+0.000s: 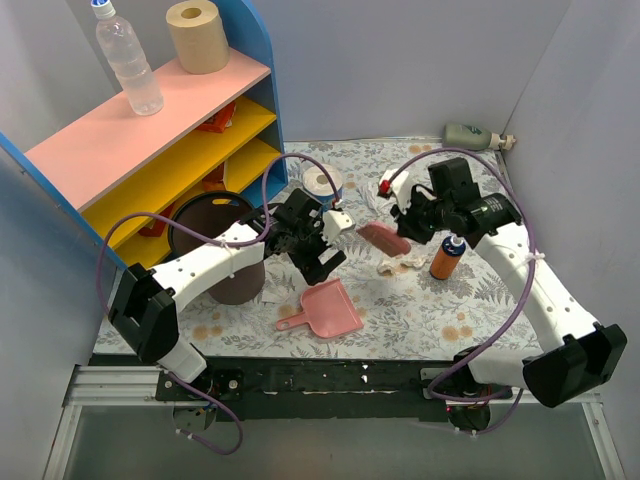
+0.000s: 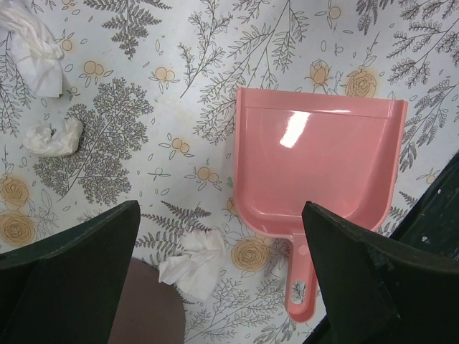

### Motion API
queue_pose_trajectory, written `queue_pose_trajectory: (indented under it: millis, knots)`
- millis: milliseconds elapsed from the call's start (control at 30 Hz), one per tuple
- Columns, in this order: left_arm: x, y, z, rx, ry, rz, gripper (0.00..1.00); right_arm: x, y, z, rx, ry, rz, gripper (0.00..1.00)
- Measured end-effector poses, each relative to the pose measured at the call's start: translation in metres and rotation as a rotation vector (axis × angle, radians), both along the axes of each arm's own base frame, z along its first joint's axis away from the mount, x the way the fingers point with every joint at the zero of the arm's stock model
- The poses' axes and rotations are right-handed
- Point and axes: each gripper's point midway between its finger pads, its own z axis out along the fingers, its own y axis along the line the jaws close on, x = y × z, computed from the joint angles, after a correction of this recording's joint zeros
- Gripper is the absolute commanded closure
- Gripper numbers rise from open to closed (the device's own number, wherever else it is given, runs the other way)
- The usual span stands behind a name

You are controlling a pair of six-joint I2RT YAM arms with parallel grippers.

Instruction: Sweep away the paper scraps from the table

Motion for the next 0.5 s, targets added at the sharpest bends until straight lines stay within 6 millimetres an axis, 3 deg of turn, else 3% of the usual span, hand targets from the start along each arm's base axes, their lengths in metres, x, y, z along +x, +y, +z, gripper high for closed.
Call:
queue_pose_trajectory:
  millis: [100, 167, 400, 500]
  knots:
    - [0.0, 0.0, 0.0, 0.001, 0.001, 0.0, 0.02, 0.017, 0.007, 0.033, 0.05, -0.099, -0.016, 0.99]
    - [0.0, 0.0, 0.0, 0.002, 0.001, 0.001, 0.02, 0.017, 0.001, 0.036, 0.045, -0.13, -0.041, 0.99]
    - [-0.002, 0.007, -0.007, 0.032, 0.001, -0.004, 0.02, 0.009, -0.028, -0.012, -0.082, -0.079, -0.151, 0.99]
    - [-0.015, 0.021, -0.02, 0.081, 0.028, -0.041, 0.02, 0.014, -0.03, -0.015, -0.093, -0.078, -0.169, 0.99]
